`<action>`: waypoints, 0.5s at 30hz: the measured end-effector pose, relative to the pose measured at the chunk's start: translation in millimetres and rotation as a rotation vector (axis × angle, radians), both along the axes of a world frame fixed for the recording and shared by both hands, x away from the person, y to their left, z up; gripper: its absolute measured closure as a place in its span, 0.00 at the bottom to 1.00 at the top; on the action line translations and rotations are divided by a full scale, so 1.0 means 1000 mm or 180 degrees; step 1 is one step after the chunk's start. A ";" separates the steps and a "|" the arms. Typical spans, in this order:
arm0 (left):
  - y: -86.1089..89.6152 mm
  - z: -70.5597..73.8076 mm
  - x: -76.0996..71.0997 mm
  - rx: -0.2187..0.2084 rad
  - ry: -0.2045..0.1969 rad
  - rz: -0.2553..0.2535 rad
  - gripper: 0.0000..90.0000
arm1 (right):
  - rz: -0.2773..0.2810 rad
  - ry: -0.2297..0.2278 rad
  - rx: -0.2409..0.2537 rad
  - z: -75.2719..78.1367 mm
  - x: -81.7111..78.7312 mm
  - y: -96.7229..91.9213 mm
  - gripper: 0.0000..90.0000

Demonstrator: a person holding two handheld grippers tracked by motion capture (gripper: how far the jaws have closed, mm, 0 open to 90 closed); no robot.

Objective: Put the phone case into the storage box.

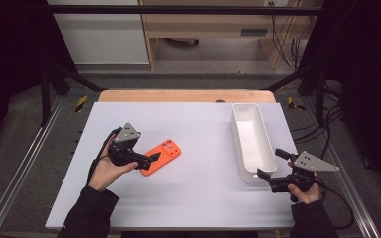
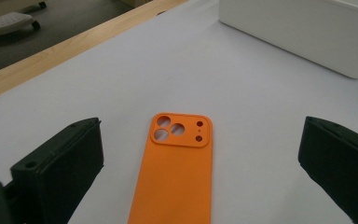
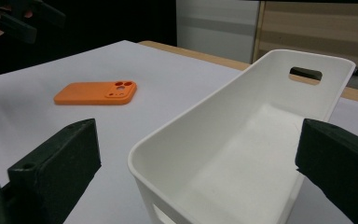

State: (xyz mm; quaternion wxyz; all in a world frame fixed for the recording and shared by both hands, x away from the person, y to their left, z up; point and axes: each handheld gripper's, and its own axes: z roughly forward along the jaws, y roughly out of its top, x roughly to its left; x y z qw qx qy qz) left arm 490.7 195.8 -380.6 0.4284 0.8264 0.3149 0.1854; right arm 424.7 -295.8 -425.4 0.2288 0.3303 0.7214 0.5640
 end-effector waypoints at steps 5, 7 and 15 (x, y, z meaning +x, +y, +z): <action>-0.003 0.000 0.004 0.0014 0.0009 -0.0010 0.00 | -0.0014 0.0015 -0.0003 0.000 0.000 0.000 0.00; -0.005 0.000 0.006 0.0032 0.0020 -0.0023 0.00 | -0.0002 0.0006 0.0002 0.000 0.000 0.000 0.00; -0.007 -0.003 0.012 0.0085 0.0066 -0.0025 0.00 | -0.0006 0.0029 -0.0014 -0.001 0.000 0.000 0.00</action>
